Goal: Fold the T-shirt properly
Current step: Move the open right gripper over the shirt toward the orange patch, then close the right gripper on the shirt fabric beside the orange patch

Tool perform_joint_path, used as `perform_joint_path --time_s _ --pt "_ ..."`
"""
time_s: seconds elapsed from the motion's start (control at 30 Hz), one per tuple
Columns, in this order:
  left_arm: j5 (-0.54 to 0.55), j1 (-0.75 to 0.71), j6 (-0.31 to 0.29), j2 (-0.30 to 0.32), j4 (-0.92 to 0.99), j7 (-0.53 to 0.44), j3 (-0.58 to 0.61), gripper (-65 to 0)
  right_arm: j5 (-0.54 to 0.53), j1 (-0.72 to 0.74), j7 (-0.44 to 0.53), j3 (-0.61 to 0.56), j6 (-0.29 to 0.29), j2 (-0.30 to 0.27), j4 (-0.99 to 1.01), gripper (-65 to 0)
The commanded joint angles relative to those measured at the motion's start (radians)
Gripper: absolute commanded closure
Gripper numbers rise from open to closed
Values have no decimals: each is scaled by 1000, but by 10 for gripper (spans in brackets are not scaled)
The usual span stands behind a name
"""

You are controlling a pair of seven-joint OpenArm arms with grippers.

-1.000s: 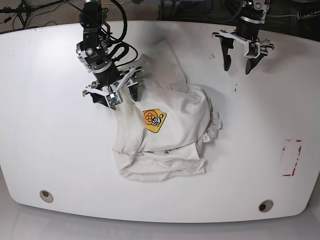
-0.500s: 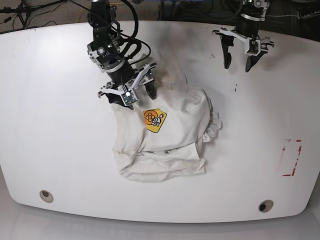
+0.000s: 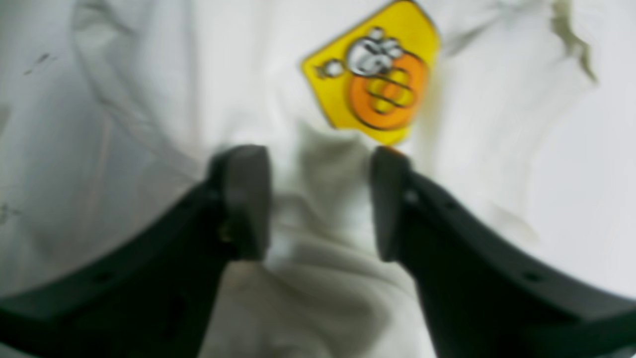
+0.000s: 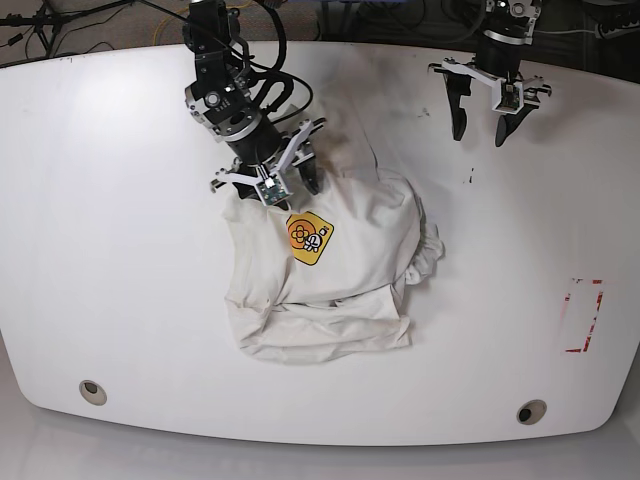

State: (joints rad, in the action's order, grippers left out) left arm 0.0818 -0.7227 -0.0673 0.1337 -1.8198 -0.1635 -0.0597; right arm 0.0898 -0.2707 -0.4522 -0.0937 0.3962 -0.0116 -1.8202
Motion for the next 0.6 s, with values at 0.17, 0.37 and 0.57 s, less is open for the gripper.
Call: perform_joint_path --time_s 0.17,0.37,0.57 --pt "-2 0 3 1 -18 -28 -3 -368 -6 12 11 13 -1 -2 -29 -153" --pt "-2 -4 1 0 -19 -32 -9 -369 -5 45 -11 9 3 0 -45 -269" --pt "0 -1 -1 5 -20 -38 -8 -369 -8 115 -5 15 -1 -6 -4 -323"
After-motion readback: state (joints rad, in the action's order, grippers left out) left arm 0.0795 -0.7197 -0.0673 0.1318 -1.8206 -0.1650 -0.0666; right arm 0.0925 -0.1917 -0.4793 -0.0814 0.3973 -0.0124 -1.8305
